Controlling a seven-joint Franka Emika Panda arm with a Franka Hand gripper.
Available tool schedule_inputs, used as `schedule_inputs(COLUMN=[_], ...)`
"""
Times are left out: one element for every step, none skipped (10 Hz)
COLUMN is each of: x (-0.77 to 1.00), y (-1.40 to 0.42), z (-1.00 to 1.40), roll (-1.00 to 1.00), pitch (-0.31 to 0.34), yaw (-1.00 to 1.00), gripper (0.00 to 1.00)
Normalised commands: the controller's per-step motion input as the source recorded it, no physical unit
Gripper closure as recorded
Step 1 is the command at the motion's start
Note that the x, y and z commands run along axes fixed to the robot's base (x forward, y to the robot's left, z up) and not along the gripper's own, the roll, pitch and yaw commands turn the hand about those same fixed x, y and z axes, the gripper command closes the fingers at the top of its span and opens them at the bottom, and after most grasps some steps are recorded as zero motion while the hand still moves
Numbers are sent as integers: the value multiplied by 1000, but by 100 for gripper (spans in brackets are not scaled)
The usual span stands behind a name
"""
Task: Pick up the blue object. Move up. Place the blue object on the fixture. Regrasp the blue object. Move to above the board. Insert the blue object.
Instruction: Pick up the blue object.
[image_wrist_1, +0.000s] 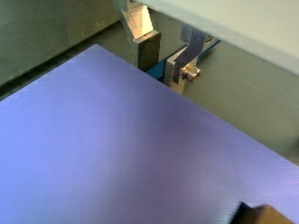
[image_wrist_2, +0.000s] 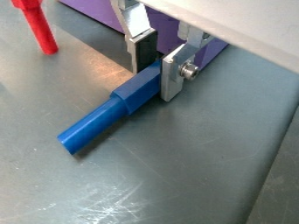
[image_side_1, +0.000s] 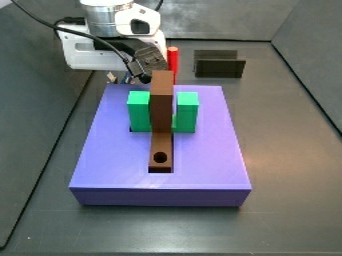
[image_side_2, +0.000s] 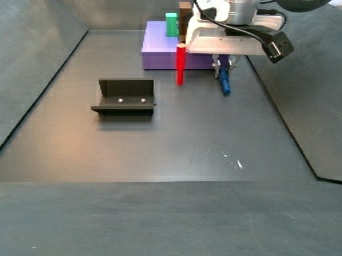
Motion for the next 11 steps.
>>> schedule_inputs(x=[0, 0, 0, 0, 0, 0, 0, 0, 0, 0, 0], y=[0, 0, 0, 0, 0, 0, 0, 0, 0, 0, 0], z=[0, 0, 0, 0, 0, 0, 0, 0, 0, 0, 0], roll=[0, 0, 0, 0, 0, 0, 0, 0, 0, 0, 0], pitch=[0, 0, 0, 0, 0, 0, 0, 0, 0, 0, 0], yaw=[0, 0, 0, 0, 0, 0, 0, 0, 0, 0, 0], gripper=[100, 100, 100, 100, 100, 100, 100, 100, 100, 100, 100])
